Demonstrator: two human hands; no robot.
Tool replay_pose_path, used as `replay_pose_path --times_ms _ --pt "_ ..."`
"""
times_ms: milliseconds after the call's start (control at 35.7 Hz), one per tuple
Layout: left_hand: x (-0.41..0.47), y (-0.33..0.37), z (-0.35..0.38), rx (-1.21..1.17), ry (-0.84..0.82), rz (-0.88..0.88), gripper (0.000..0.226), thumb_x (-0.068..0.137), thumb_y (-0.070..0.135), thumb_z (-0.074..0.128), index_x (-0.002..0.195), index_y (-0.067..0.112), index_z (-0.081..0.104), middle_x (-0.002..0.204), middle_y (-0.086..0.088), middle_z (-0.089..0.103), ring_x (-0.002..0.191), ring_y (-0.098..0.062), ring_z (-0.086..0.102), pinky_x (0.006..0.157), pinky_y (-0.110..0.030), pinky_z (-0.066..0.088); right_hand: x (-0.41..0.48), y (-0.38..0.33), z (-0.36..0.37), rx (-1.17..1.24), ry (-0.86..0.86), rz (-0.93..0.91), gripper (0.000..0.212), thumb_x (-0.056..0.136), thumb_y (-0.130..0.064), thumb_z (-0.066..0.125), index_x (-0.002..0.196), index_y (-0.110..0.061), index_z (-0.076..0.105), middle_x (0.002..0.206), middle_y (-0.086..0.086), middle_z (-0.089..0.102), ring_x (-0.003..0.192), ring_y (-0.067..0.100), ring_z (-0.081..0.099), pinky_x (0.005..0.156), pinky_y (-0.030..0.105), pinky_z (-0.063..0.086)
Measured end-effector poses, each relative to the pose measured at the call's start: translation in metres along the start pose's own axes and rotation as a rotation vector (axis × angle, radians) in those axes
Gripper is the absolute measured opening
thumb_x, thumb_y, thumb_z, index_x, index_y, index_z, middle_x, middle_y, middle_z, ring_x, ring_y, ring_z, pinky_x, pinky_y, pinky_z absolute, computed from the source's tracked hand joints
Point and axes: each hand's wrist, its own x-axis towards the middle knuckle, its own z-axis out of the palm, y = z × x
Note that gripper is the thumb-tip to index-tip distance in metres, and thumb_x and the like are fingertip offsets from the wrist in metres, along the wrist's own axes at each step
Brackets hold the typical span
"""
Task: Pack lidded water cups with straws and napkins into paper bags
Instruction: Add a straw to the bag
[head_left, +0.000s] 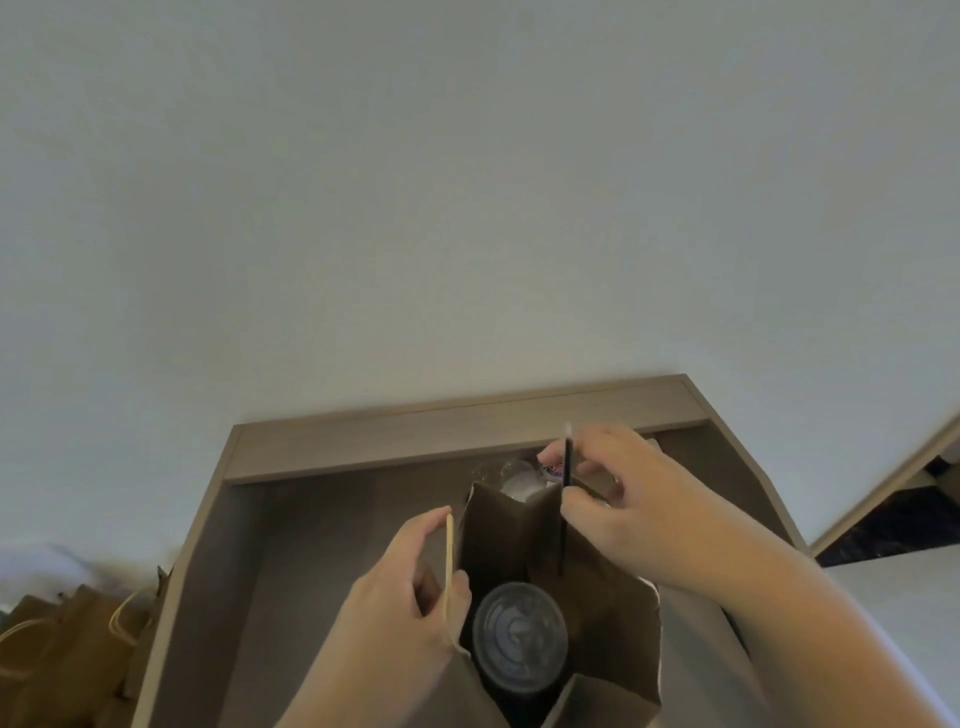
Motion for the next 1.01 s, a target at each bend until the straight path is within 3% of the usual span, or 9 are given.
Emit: replay_pose_path --times_ms 84,168,252,392,476,532,617,785,1009 --pt "0.002 -0.003 0.001 -0.004 -0.009 0.008 0.053 0.097 0.035 0.067 0.140 0.055 0.043 0.089 0.013 0.069 0.082 -0.004 0.066 0.077 -0.011 0.051 -0.003 0.004 -0.007 0.193 0.050 -0.001 0.026 0.095 -0.050 0.057 0.119 -0.058 0.065 0.121 -0.030 0.065 0.110 -0.009 0.063 0.091 0.017 0.051" --pt "0.007 -0.004 0.001 -0.016 -0.029 -0.005 0.053 0.093 0.039 0.066 0.137 0.057 0.041 0.087 0.016 0.070 0.079 -0.003 0.067 0.066 -0.009 0.051 -0.004 0.021 -0.015 0.419 0.195 0.042 0.023 0.101 -0.025 0.058 0.102 -0.035 0.078 0.115 -0.019 0.074 0.109 0.002 0.068 0.099 0.033 0.052" --pt "0.008 -0.002 -0.002 -0.030 -0.027 0.004 0.057 0.077 0.061 0.057 0.130 0.069 0.035 0.082 0.016 0.072 0.072 -0.002 0.068 0.062 -0.010 0.051 -0.002 0.048 -0.016 0.532 0.293 0.107 0.038 0.105 -0.009 0.055 0.091 -0.033 0.081 0.102 -0.008 0.078 0.094 0.008 0.073 0.086 0.034 0.055" --pt "0.007 -0.005 0.005 -0.031 0.012 0.077 0.055 0.079 0.058 0.052 0.132 0.069 0.039 0.078 0.012 0.072 0.066 -0.003 0.067 0.063 -0.012 0.052 0.037 0.136 0.005 0.248 0.397 0.377 0.029 0.101 -0.017 0.061 0.089 -0.037 0.078 0.087 -0.007 0.078 0.080 0.014 0.073 0.077 0.038 0.062" --pt "0.007 -0.004 0.009 -0.046 0.010 0.091 0.054 0.082 0.053 0.052 0.134 0.065 0.042 0.077 0.014 0.072 0.067 -0.004 0.068 0.065 -0.009 0.050 0.055 0.194 0.031 -0.033 0.214 0.479 0.026 0.101 -0.018 0.063 0.120 -0.033 0.071 0.128 0.001 0.070 0.101 0.018 0.069 0.093 0.041 0.062" --pt "0.007 -0.005 0.011 -0.032 0.020 0.102 0.056 0.083 0.050 0.053 0.136 0.064 0.043 0.074 0.011 0.070 0.064 -0.006 0.067 0.063 -0.010 0.050 0.061 0.224 0.045 -0.230 0.010 0.486 0.052 0.098 -0.027 0.067 0.148 -0.029 0.056 0.156 0.003 0.049 0.128 0.025 0.060 0.108 0.043 0.055" --pt "0.008 -0.006 0.013 -0.020 0.038 0.111 0.058 0.083 0.045 0.054 0.138 0.059 0.046 0.067 0.006 0.066 0.059 -0.009 0.064 0.060 -0.011 0.047 0.065 0.247 0.054 -0.417 -0.165 0.477 0.086 0.086 -0.047 0.068 0.163 -0.033 0.032 0.172 0.000 0.025 0.152 0.030 0.038 0.119 0.048 0.045" --pt "0.006 -0.006 0.015 -0.002 0.073 0.132 0.055 0.084 0.046 0.053 0.136 0.060 0.047 0.073 0.024 0.069 0.066 0.004 0.068 0.065 -0.009 0.051 0.070 0.247 0.041 -0.573 -0.157 0.376 0.077 0.091 -0.047 0.068 0.161 -0.031 0.041 0.167 -0.001 0.040 0.145 0.026 0.049 0.113 0.041 0.049" --pt "0.003 -0.003 0.014 -0.019 0.068 0.118 0.054 0.083 0.045 0.052 0.135 0.062 0.046 0.071 0.019 0.070 0.067 0.002 0.068 0.076 -0.002 0.045 0.070 0.252 0.032 -0.508 -0.100 0.310 0.039 0.111 -0.032 0.049 0.144 -0.020 0.067 0.147 0.001 0.065 0.131 0.024 0.062 0.107 0.036 0.051"
